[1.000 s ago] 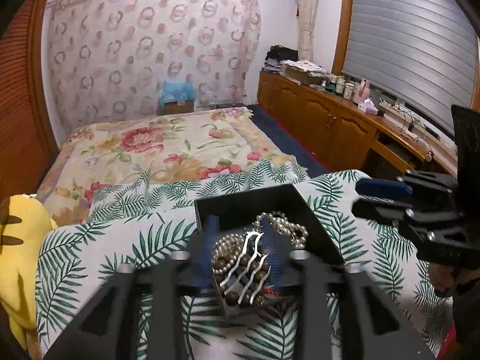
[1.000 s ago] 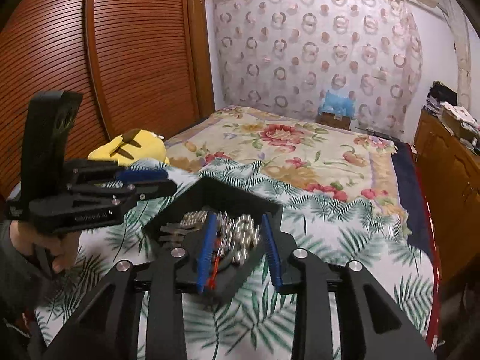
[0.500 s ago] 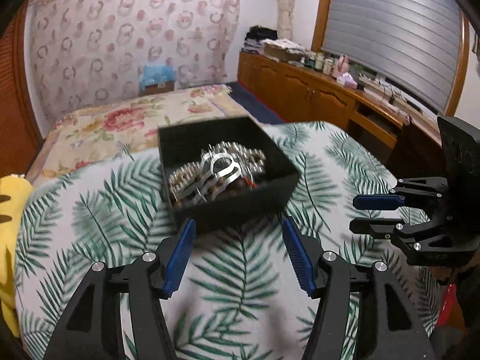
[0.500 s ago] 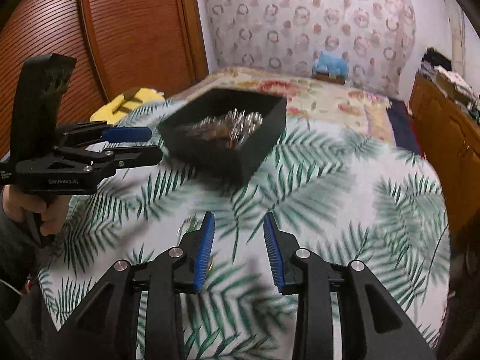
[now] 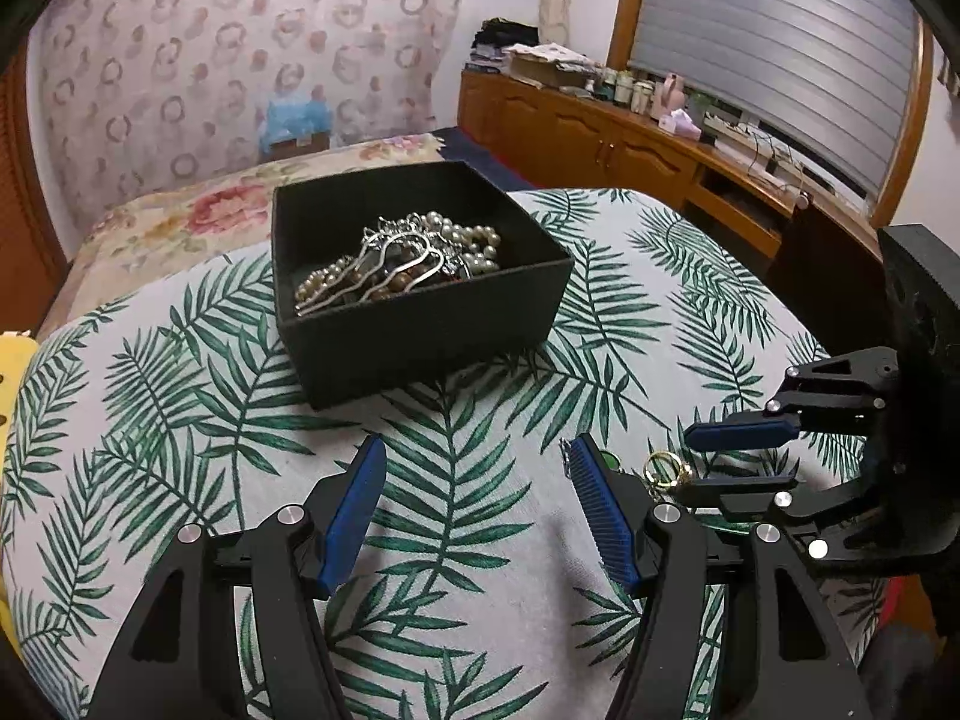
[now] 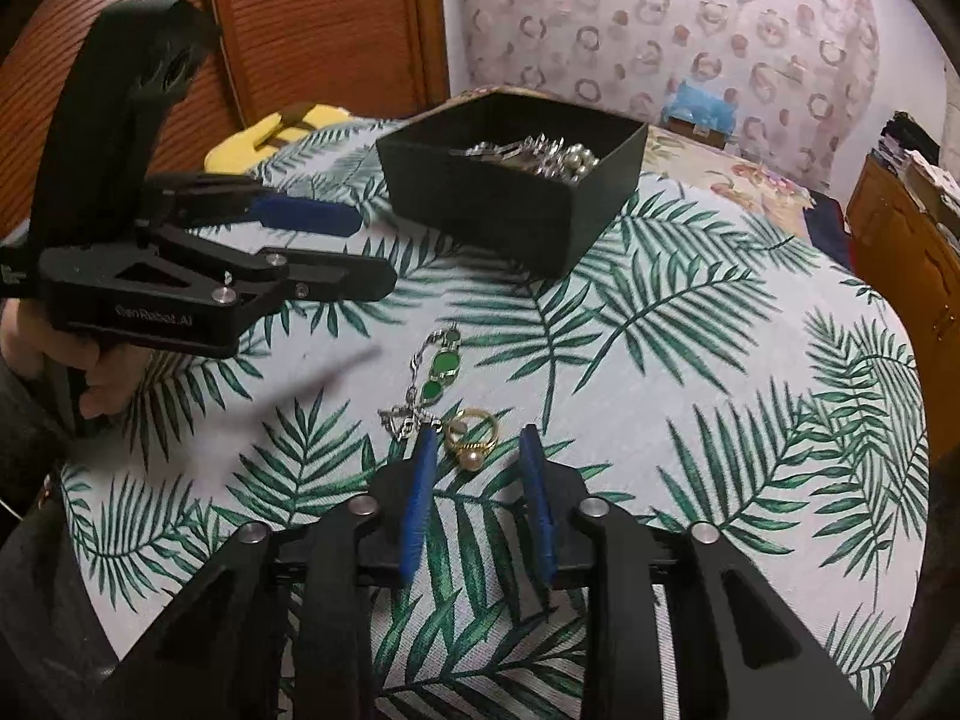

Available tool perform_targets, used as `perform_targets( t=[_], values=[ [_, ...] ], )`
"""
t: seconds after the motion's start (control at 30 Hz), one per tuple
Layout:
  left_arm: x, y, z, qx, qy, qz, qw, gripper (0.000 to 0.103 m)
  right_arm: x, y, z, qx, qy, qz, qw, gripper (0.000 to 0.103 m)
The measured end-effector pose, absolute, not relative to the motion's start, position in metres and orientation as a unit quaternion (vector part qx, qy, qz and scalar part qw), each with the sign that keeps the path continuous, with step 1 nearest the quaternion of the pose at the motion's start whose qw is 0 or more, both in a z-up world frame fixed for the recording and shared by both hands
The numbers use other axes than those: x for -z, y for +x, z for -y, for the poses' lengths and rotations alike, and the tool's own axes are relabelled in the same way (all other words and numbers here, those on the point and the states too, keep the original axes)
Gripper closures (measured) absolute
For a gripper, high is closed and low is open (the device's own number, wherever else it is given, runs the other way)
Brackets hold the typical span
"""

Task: Organize jewelry
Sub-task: 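Grasp the gold ring with the right tool while the left tool grasps the green earring, then carry the gold ring and green earring over the black box with both tools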

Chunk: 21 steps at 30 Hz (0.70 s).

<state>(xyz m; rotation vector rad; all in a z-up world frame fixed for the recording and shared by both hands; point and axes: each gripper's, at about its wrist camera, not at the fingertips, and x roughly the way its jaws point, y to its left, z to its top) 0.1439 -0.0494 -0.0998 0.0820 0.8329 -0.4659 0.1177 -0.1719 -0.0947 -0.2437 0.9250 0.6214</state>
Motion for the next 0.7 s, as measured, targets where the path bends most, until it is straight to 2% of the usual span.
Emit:
perform_targets(
  t=[0.07, 0.13, 0.57, 0.63, 0.7],
  values=[
    [0.102, 0.144, 0.05, 0.226, 0.041, -0.404, 0.886, 0.042, 0.096, 0.116, 0.17, -0.291, -0.126, -0.434, 0.843, 0.09],
    [0.103, 0.143, 0.053, 0.229, 0.042, -0.408, 0.883, 0.042, 0.096, 0.117, 0.172, -0.296, -0.125, -0.434, 0.842, 0.092],
    [0.111, 0.135, 0.087, 0.25, 0.067, -0.421, 0.869, 0.042, 0.089, 0.119, 0.207, -0.267, -0.092, -0.415, 0.865, 0.094],
    [0.111, 0.133, 0.094, 0.252, 0.071, -0.421, 0.868, 0.054, 0.089, 0.119, 0.211, -0.264, -0.089, -0.414, 0.867, 0.094],
    [0.112, 0.132, 0.102, 0.254, 0.077, -0.422, 0.867, 0.062, 0.09, 0.118, 0.214, -0.263, -0.086, -0.412, 0.868, 0.094]
  ],
)
